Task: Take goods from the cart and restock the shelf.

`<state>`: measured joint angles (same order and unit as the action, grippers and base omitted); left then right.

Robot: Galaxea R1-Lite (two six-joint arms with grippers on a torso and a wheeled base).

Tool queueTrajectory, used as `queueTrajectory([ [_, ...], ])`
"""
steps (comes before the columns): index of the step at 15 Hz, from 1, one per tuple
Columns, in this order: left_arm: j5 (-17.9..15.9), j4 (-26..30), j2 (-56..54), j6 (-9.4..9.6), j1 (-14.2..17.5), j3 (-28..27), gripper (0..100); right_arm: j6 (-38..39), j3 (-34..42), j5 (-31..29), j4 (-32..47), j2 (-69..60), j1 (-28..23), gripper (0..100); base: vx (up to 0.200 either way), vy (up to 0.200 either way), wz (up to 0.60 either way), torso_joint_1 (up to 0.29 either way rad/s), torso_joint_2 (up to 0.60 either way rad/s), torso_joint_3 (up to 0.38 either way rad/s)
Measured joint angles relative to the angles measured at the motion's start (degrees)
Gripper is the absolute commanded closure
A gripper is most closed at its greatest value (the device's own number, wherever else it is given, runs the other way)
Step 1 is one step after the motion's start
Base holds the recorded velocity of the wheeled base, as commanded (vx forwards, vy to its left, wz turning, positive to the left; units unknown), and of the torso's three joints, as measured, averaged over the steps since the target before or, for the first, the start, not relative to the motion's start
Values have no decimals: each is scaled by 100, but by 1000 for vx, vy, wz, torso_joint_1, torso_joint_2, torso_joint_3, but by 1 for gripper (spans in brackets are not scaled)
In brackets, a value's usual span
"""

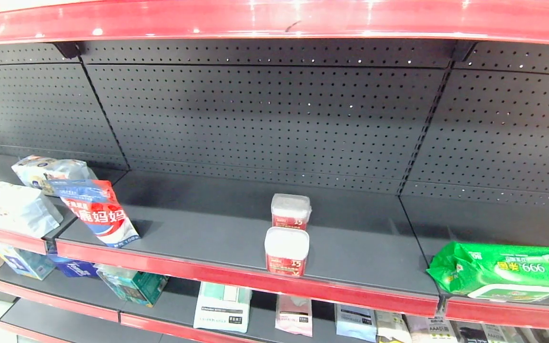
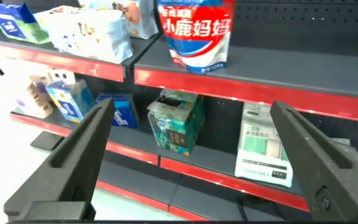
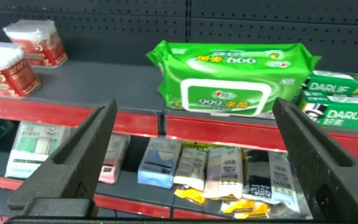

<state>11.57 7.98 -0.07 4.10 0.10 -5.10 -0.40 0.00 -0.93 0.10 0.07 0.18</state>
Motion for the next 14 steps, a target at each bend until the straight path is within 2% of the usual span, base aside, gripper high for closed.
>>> queueTrajectory([
  [2,2,4,2,-2,-5,0,0,-2,0,-2,0,0,-5,0,0,0,0,0,0,0],
  [5,4,2,2,-5,-2,0,0,0,0,4,0,0,-5,0,0,0,-600,-1,-4,2],
  [14,0,0,2,11,0,-2,0,-2,0,2,0,0,0,0,0,0,0,0,0,0],
])
